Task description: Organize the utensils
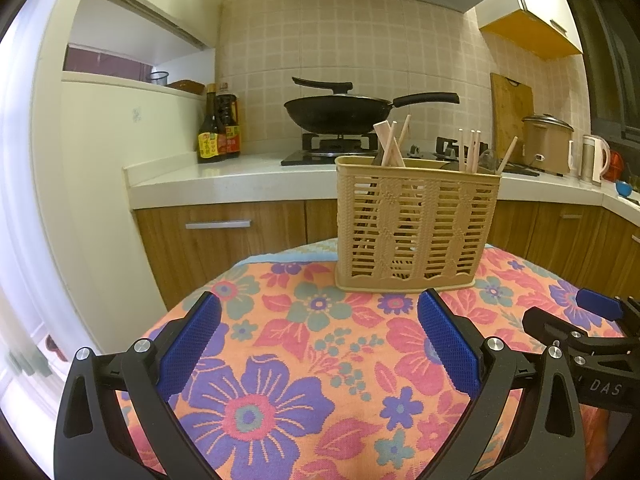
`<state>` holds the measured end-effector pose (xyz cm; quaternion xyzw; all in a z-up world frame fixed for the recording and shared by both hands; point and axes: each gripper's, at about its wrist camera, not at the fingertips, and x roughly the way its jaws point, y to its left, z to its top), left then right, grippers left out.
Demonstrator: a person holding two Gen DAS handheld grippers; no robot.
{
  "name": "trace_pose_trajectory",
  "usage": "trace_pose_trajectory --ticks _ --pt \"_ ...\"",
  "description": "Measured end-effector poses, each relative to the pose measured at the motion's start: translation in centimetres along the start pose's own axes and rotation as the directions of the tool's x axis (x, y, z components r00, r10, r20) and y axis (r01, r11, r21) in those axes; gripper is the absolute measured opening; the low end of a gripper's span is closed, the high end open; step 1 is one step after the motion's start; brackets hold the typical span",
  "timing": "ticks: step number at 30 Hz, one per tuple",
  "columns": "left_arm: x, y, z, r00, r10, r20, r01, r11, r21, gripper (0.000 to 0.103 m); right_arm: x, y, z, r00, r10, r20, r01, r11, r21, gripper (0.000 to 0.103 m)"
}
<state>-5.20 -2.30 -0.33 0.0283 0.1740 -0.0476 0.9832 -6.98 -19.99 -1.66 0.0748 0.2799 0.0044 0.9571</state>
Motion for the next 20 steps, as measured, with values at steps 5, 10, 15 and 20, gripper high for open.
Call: trace_pose_trajectory --ticks 5,10,15,20 --pt "-0.2 0.4 0.3 1.000 0.000 0.013 0.001 1.000 -0.018 0.095 0.0 0.0 0.0 1.000 0.000 0.000 0.000 1.000 0.001 0.095" --pt "-0.1 1.4 0.4 1.000 0.018 0.018 -0.017 0.998 -0.062 0.095 0.0 0.0 0.0 1.000 0.000 -0.001 0.000 1.000 0.000 0.095" --pt "0.0 1.4 0.5 1.000 -0.008 0.005 0.009 0.997 -0.075 0.096 0.0 0.0 0.0 1.000 0.000 0.000 0.000 1.000 0.000 0.095" --pt "0.1 1.5 0.4 1.000 -0.019 0.001 0.019 0.997 -0.074 0.096 0.0 0.0 0.1 1.000 0.000 -0.001 0.000 1.000 0.000 0.095"
